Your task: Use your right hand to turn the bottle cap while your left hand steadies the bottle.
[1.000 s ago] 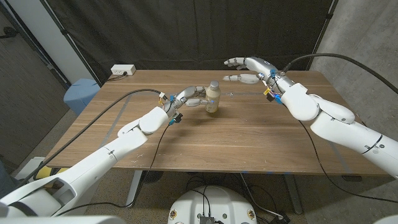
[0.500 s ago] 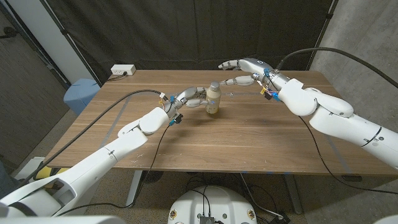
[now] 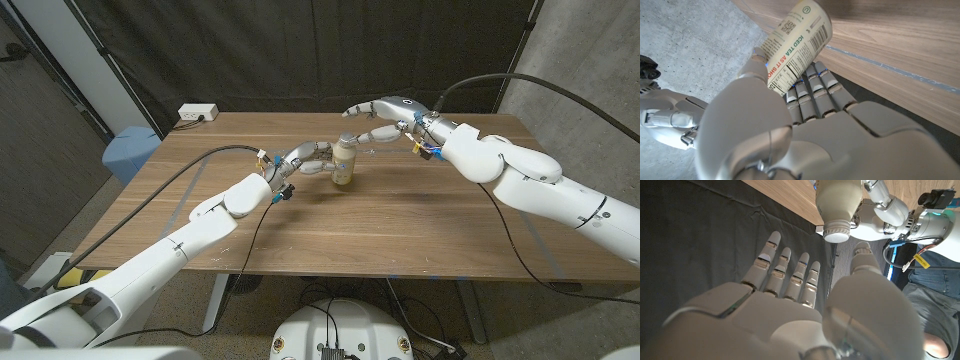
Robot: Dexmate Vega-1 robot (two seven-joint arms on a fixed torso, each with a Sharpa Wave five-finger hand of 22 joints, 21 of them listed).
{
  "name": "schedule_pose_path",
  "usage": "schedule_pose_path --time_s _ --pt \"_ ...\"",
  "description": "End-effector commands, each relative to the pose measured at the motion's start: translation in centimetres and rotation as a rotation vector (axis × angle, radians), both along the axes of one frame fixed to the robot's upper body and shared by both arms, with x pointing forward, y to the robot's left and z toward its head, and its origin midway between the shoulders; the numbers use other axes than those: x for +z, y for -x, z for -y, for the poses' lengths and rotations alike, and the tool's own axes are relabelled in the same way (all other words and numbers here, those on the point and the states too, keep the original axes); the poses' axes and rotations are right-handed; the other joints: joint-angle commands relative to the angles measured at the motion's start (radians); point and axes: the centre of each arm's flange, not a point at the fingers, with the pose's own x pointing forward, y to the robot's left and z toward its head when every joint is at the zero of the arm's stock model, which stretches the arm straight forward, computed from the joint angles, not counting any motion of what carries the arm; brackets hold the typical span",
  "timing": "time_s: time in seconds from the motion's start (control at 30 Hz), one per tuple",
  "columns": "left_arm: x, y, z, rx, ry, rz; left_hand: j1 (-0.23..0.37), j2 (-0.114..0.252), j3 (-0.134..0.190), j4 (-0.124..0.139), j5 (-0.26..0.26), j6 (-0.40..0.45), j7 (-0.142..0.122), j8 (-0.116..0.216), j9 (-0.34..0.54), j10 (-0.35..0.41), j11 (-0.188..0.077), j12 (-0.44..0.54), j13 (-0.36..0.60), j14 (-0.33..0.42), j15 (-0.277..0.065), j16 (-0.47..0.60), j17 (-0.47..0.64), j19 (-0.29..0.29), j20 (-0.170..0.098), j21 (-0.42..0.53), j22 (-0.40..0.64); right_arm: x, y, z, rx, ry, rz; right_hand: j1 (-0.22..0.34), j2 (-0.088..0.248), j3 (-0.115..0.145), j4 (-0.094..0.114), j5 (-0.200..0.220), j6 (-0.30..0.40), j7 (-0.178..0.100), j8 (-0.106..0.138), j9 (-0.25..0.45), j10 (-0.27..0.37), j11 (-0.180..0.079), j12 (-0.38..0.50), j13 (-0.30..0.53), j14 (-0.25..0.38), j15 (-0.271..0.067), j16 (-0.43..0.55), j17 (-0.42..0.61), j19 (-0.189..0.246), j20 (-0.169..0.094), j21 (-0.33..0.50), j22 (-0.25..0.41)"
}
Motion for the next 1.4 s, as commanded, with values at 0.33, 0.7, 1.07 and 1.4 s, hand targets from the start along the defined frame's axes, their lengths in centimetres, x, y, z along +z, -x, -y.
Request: schedule_pose_path --time_s 0.33,0.7,1.07,1.4 --pt "-0.4 0.3 -0.2 -0.004 -0.005 -0.012 -0.002 0.013 0.024 0.024 -0.003 0.012 0.012 0.000 0.003 0.004 0.001 -0.001 0.002 0.016 -0.036 -0.001 0.005 0.009 0.006 -0.004 0.003 -0.1 -0.8 -1.7 -0.023 0.074 -0.005 0.036 -0.002 -0.002 0.018 0.005 0.062 -0.012 0.023 0.009 0.072 -0.007 0.021 0.004 0.049 -0.042 0.018 0.005 0.034 -0.009 0.006 0.007" --pt "-0.6 0.5 -0.2 -0.006 -0.008 -0.019 -0.004 0.017 0.027 0.028 -0.003 0.005 0.017 -0.006 0.004 0.000 0.006 -0.005 0.002 0.013 -0.033 -0.003 0.006 0.006 0.010 -0.006 0.004 -0.4 -1.7 -1.6 -0.029 0.068 -0.014 0.044 0.005 -0.012 0.030 0.002 0.123 -0.024 0.042 0.015 0.130 -0.026 0.039 0.005 0.088 -0.055 0.024 0.007 0.056 -0.013 0.011 0.008" --pt "-0.8 0.4 -0.3 0.003 0.004 -0.025 -0.005 0.017 0.029 0.029 -0.003 0.006 0.018 -0.009 0.004 0.001 0.007 -0.006 0.002 0.013 -0.031 -0.004 0.006 0.005 0.012 -0.008 0.004 -0.7 -1.8 -1.4 -0.033 0.065 -0.009 0.052 0.011 -0.019 0.035 0.001 0.171 -0.031 0.055 0.019 0.164 -0.039 0.048 0.005 0.101 -0.068 0.023 0.008 0.058 -0.011 0.008 0.009" --pt "-0.8 0.4 -0.4 0.004 0.016 -0.024 -0.007 0.020 0.032 0.032 -0.003 -0.002 0.020 -0.014 0.005 -0.005 0.007 -0.009 0.003 0.007 -0.029 -0.006 0.007 0.002 0.017 -0.010 0.004 -0.7 -2.0 -1.5 -0.031 0.072 -0.010 0.071 0.031 -0.019 0.037 -0.003 0.242 -0.033 0.082 0.033 0.208 -0.049 0.060 0.005 0.131 -0.087 0.026 0.009 0.067 -0.017 0.008 0.010"
